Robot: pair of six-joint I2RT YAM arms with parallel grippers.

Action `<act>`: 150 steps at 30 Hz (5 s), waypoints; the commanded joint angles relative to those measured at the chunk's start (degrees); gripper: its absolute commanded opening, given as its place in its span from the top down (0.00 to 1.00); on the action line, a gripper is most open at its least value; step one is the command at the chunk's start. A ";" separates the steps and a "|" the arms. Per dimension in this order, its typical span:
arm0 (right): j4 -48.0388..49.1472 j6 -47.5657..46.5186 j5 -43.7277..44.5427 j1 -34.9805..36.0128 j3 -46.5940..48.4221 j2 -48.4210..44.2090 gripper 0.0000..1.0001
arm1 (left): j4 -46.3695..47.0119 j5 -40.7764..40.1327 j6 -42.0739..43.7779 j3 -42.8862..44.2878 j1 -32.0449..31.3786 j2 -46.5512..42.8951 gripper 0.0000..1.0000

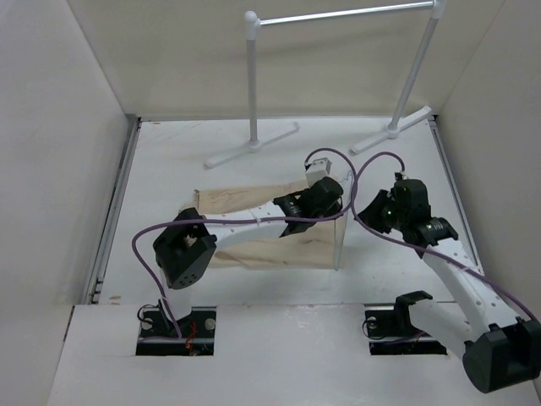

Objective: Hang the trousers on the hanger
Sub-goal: Place the trousers on the hanger, then place the hanger at the clothesline.

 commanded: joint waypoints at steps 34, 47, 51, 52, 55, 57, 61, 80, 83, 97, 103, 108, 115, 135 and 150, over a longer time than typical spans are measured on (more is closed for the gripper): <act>34.64 7.62 -8.72 0.63 -7.48 31.89 0.93 | 8.32 -17.90 -14.71 -13.62 -5.49 0.88 1.00; 27.08 10.17 -9.07 -7.72 -4.85 19.84 1.00 | 6.31 -22.29 -10.31 -28.47 2.50 -10.36 1.00; 25.50 9.65 -8.55 -7.55 -4.40 19.84 1.00 | 5.60 -23.43 -10.05 -32.52 6.01 -16.16 1.00; 25.06 9.47 -8.20 -7.46 -4.93 19.41 1.00 | 4.90 -23.78 -10.05 -33.05 6.81 -17.39 1.00; 25.32 9.64 -8.02 -7.46 -6.60 19.05 1.00 | 2.44 -25.36 -9.26 -34.01 8.74 -20.21 1.00; 25.50 9.47 -8.20 -8.16 -7.04 19.40 1.00 | 1.73 -25.46 -8.03 -34.89 9.88 -21.00 1.00; 25.15 9.21 -7.41 -10.97 -6.08 20.54 1.00 | 0.86 -25.10 -5.57 -38.58 11.56 -23.46 1.00; 22.42 9.21 -4.24 -13.87 1.31 26.34 1.00 | -10.84 -29.24 -8.03 -38.06 10.06 -29.35 1.00; 22.60 9.38 -3.98 -12.39 0.52 27.48 1.00 | -9.61 -29.06 -7.77 -37.19 9.37 -29.80 1.00; 21.02 8.68 -2.05 -7.99 -2.56 23.28 0.65 | -7.85 -28.18 -4.35 -27.35 7.43 -31.38 1.00; 13.56 1.39 0.06 -4.57 0.77 8.79 0.38 | -8.81 -26.69 4.87 -17.43 6.73 -34.10 1.00; 13.10 -0.20 -3.26 2.63 6.22 0.07 0.38 | -7.85 -23.88 12.79 -8.20 6.29 -34.72 1.00; 24.52 0.77 -15.13 18.80 17.03 3.57 0.44 | -4.95 -18.25 16.40 0.16 7.34 -32.35 1.00; 33.22 0.85 -11.54 28.58 25.48 18.52 0.81 | -2.66 -14.12 16.50 7.03 6.37 -29.36 1.00; 36.31 4.28 -13.03 22.43 27.67 15.27 1.00 | 1.20 -17.46 16.67 5.80 7.08 -34.89 0.44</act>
